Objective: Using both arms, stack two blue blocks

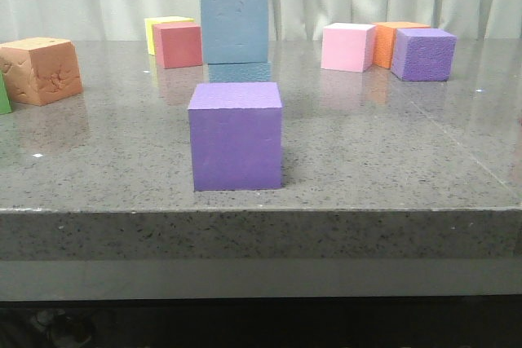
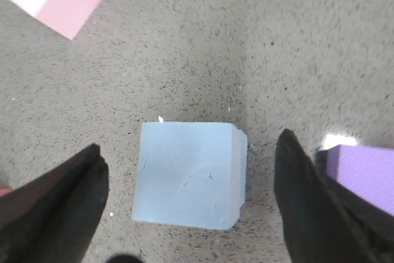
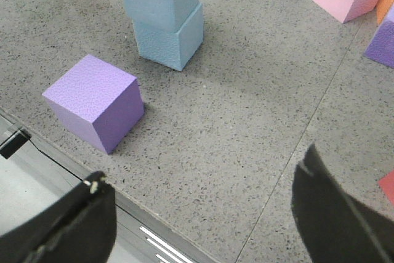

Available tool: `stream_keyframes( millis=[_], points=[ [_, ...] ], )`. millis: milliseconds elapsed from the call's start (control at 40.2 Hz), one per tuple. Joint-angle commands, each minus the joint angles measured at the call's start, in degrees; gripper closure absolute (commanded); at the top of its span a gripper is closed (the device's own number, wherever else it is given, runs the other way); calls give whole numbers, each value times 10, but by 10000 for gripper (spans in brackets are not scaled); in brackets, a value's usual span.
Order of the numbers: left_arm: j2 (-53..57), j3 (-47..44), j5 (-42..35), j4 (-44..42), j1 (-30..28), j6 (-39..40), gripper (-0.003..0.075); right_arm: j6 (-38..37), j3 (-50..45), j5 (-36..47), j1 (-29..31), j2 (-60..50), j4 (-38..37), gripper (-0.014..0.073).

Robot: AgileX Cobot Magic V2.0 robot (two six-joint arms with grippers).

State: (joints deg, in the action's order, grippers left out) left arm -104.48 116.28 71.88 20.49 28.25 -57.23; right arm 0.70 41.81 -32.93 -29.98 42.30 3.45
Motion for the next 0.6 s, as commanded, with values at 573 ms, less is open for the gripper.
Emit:
stream_keyframes(
  millis=[573],
  points=[
    [222, -60, 14, -149, 2, 546, 184, 3, 15, 42, -1, -3, 4, 4]
  ],
)
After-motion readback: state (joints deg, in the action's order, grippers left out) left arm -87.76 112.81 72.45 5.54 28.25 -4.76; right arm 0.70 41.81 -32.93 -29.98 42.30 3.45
